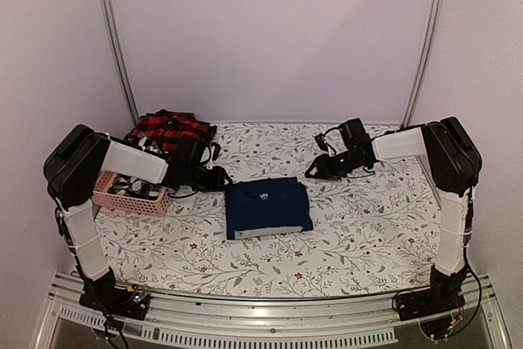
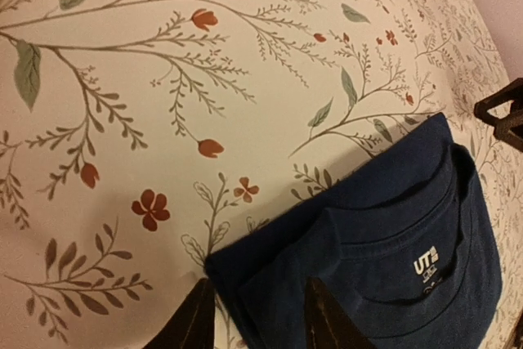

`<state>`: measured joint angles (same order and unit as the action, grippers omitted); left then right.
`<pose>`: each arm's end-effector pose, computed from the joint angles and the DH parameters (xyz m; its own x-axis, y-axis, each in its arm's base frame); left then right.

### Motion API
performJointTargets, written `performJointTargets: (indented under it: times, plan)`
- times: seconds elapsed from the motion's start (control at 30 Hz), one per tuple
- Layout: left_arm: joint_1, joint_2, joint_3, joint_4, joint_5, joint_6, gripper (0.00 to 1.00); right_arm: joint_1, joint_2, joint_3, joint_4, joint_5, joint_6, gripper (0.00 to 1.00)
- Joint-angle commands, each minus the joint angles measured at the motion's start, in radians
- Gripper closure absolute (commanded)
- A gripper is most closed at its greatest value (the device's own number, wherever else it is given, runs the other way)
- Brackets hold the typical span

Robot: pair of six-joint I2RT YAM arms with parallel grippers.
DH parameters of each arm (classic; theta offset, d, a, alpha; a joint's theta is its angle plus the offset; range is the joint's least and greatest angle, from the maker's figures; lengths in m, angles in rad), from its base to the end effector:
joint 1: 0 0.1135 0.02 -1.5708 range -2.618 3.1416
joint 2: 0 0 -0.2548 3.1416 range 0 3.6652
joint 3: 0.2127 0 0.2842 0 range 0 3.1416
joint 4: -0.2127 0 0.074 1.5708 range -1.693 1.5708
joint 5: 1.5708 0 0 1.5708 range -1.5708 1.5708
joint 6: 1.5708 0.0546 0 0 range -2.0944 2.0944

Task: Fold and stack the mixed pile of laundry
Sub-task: Adjust the square-folded T-shirt at the center of the board.

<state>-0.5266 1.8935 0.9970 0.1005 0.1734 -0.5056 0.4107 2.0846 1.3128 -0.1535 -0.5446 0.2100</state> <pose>0.3502 -0.2145 0.0843 -0.8308 -0.0688 -0.5523 0.2252 0.8659 -0.4467 0.4093 0.2091 0.0882 -0.8470 -0.1744 -0.5021 -0.4608 0.7118 0.5302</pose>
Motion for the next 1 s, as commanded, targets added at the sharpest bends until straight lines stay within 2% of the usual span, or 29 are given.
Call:
performJointTargets:
  times: [0.0, 0.13, 0.27, 0.4, 0.5, 0.57, 0.73, 0.83, 0.97]
  plan:
    - [0.048, -0.059, 0.015, 0.015, 0.031, 0.043, 0.55, -0.003, -0.034, 0.037, -0.026, 0.025, -0.019, 0.46]
    - [0.023, -0.199, -0.075, 0.057, 0.13, 0.026, 0.48, 0.027, -0.184, -0.099, 0.061, -0.132, 0.018, 0.42]
    - [-0.076, -0.281, -0.171, 0.128, 0.242, 0.01, 0.48, 0.127, -0.264, -0.184, 0.123, -0.239, 0.083, 0.42]
    - [-0.183, -0.257, -0.235, 0.252, 0.331, -0.052, 0.49, 0.205, -0.241, -0.252, 0.258, -0.32, 0.167, 0.43]
    - [-0.22, -0.197, -0.268, 0.359, 0.378, -0.103, 0.52, 0.212, -0.181, -0.31, 0.366, -0.372, 0.231, 0.44]
    - [-0.226, -0.154, -0.292, 0.415, 0.394, -0.13, 0.53, 0.212, -0.144, -0.358, 0.439, -0.401, 0.269, 0.45]
    - [-0.22, -0.089, -0.39, 0.484, 0.391, -0.188, 0.55, 0.202, -0.05, -0.45, 0.473, -0.41, 0.278, 0.46]
    - [-0.189, -0.126, -0.464, 0.477, 0.366, -0.19, 0.55, 0.165, -0.043, -0.502, 0.471, -0.395, 0.259, 0.47]
    - [-0.136, -0.263, -0.519, 0.402, 0.319, -0.166, 0.53, 0.147, -0.146, -0.505, 0.379, -0.319, 0.188, 0.48]
